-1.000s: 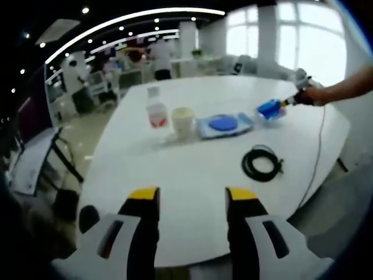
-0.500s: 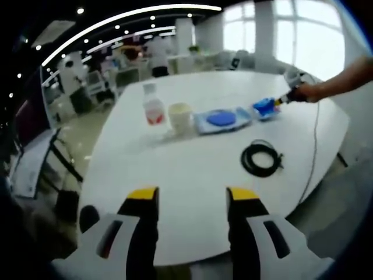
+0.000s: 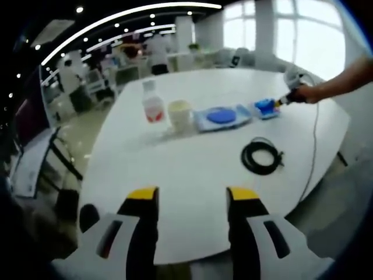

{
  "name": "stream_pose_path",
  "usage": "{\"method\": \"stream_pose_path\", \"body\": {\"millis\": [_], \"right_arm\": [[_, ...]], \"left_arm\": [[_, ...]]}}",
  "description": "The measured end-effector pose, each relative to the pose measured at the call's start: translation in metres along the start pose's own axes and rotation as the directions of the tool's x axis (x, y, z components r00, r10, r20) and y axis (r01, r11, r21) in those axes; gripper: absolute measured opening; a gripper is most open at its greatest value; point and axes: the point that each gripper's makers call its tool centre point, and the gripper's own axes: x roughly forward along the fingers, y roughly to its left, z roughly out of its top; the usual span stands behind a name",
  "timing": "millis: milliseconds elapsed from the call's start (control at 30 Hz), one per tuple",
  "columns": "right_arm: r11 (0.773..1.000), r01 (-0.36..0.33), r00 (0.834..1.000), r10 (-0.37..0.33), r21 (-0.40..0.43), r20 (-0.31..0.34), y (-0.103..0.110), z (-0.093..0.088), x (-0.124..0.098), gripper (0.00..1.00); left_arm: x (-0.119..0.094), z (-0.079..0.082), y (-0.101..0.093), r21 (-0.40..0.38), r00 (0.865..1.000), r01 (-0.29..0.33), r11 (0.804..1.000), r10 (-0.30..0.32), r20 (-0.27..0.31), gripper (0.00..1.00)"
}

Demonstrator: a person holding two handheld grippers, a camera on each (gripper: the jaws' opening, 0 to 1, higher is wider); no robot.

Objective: Arrange the tabletop items into an orderly group along one side of the table until the central work area is clear of visible clutter.

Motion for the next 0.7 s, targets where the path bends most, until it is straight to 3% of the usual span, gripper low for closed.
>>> {"method": "stream_pose_path", "body": {"millis": [200, 333, 433, 700], "right_arm": [[1.000, -0.003, 1.000, 0.003, 0.007, 0.005, 0.005, 0.003, 0.003, 0.02], [0.999, 0.037, 0.999, -0.037, 0.017, -0.001, -0.006, 0.002, 0.006, 0.05], [0.999, 0.039, 0.999, -0.039, 0.035, 0.011, -0.003, 0.004, -0.002, 0.11], [0.999, 0.007, 0.998, -0.010, 0.040, 0.061, -0.008, 0.014, 0.001, 0.32]], "left_arm": [[0.000, -0.001, -0.001, 0.006, 1.000, 0.004, 1.000, -0.004, -0.005, 0.44], [-0.001, -0.001, 0.000, 0.003, 1.000, 0.000, 1.000, 0.000, -0.003, 0.44], [-0.001, -0.001, 0.001, 0.000, 1.000, -0.002, 1.000, 0.002, -0.001, 0.44], [-0.001, 0.000, 0.000, 0.008, 1.000, 0.001, 1.000, -0.001, 0.000, 0.44]]}}
